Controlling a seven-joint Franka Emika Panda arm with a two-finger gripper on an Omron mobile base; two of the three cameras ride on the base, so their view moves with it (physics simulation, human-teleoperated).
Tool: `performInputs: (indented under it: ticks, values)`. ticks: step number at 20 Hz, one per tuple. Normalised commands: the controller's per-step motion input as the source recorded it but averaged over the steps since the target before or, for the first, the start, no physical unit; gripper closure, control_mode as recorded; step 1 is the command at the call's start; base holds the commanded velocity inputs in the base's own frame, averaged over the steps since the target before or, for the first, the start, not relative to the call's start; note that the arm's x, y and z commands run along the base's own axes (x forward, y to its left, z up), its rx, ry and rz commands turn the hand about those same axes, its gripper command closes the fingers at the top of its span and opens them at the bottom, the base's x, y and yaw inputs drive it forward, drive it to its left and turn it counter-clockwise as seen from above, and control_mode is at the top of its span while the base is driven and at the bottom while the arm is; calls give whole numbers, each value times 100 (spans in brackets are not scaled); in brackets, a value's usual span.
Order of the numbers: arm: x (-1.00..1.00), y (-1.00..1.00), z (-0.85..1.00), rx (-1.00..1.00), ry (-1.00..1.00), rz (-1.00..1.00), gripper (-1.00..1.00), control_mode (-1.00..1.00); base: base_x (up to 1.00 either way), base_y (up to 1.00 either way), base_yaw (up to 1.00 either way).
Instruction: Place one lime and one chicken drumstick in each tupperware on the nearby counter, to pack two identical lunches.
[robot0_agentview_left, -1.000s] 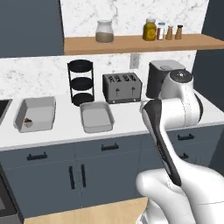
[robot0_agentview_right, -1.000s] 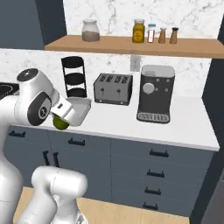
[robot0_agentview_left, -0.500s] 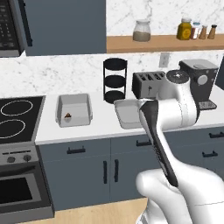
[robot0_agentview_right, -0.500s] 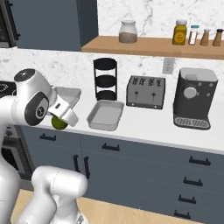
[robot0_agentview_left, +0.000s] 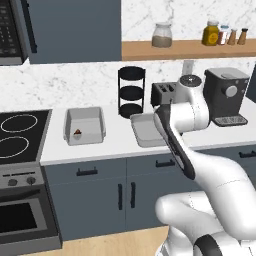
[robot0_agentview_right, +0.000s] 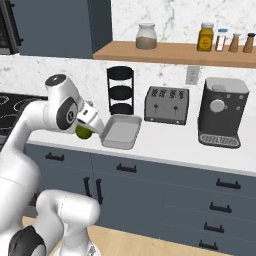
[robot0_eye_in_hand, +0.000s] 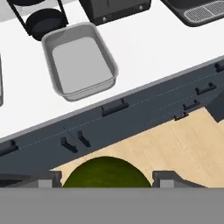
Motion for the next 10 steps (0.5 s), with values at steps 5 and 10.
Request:
performInputs:
  ticks: [5, 10]
  values:
    - [100, 0, -53, 0, 28, 10, 100, -100, 0, 0, 0]
    - [100, -28, -54, -1, 17, 8, 100, -100, 0, 0, 0]
